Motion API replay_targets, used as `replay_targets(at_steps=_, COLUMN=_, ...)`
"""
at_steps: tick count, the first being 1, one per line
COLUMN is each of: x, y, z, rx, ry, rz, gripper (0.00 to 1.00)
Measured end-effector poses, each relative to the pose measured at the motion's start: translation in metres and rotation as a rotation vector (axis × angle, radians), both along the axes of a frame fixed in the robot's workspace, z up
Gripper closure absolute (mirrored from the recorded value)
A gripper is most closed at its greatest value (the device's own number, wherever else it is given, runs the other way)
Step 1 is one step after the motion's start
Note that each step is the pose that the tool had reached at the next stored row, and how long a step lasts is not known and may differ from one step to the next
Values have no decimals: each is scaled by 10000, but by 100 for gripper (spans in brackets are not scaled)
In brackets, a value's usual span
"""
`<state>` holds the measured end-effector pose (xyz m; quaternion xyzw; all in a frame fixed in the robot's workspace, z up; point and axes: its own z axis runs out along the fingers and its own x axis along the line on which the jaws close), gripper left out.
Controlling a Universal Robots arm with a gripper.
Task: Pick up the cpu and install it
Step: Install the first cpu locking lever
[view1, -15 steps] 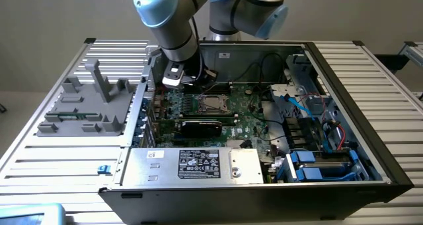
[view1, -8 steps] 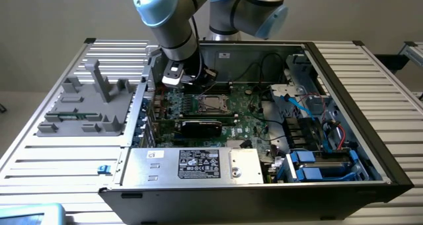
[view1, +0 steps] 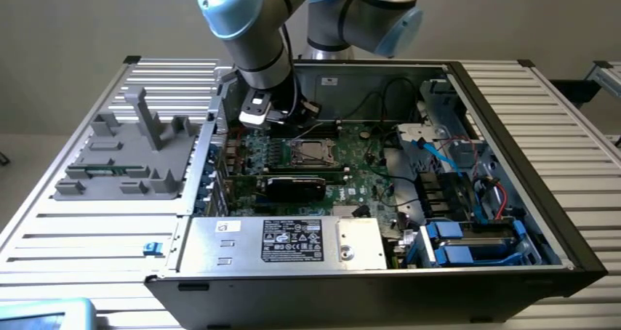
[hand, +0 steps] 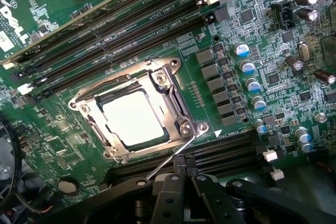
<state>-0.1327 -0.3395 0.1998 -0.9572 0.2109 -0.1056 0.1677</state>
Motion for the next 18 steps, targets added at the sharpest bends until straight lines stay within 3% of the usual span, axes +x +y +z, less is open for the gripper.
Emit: replay_targets(at_steps=18, x=42, y=3, z=-84, rx=-13, ry=1, rz=-228, gripper=89)
